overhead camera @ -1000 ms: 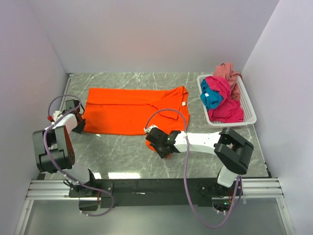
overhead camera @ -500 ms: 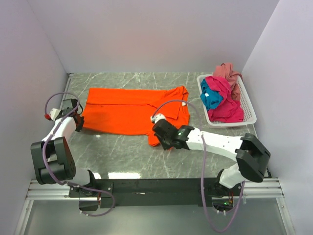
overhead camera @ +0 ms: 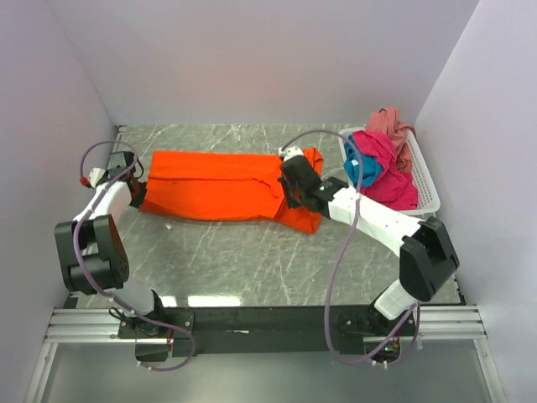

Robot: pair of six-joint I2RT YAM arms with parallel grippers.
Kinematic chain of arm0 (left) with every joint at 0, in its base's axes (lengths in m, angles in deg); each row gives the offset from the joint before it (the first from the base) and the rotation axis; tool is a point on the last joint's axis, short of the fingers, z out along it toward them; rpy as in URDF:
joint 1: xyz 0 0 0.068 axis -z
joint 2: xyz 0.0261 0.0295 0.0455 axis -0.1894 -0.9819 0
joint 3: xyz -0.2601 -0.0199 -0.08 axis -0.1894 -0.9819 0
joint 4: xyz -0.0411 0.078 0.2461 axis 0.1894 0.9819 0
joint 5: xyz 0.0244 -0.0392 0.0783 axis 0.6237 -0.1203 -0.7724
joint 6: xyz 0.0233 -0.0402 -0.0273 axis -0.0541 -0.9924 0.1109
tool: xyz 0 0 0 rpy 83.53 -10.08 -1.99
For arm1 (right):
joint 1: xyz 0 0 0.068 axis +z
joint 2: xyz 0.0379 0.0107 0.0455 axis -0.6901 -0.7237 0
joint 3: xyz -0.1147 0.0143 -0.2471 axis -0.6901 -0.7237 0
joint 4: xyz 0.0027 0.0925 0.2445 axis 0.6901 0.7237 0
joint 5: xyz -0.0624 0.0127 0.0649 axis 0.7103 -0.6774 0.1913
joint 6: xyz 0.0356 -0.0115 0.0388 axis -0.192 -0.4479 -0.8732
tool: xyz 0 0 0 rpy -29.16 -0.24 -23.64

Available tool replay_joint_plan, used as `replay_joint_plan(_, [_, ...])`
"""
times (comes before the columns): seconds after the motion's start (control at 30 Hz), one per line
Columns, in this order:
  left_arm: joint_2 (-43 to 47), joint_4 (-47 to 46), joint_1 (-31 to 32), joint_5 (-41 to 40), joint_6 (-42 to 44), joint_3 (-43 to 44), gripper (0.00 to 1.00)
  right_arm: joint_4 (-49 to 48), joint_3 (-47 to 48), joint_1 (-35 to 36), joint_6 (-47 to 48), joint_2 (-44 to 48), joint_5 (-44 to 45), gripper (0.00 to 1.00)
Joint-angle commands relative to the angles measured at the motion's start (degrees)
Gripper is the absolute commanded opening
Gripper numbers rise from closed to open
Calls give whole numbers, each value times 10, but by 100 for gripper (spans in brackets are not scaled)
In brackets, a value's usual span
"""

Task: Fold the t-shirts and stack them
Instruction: Fold the tshirt

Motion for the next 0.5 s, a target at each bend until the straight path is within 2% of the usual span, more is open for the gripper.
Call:
replay_joint_plan(0.0, [-41, 16, 12, 7, -7, 54, 1, -20, 68, -33, 44, -31, -10, 0])
replay_joint_plan(0.27, [-138, 40, 14, -6, -24, 161, 1, 30, 206, -96, 101, -150, -46, 0])
replay_joint_plan(0.47, [-219, 49, 14, -24, -30, 252, 1, 65, 353, -139, 125, -270, -62, 0])
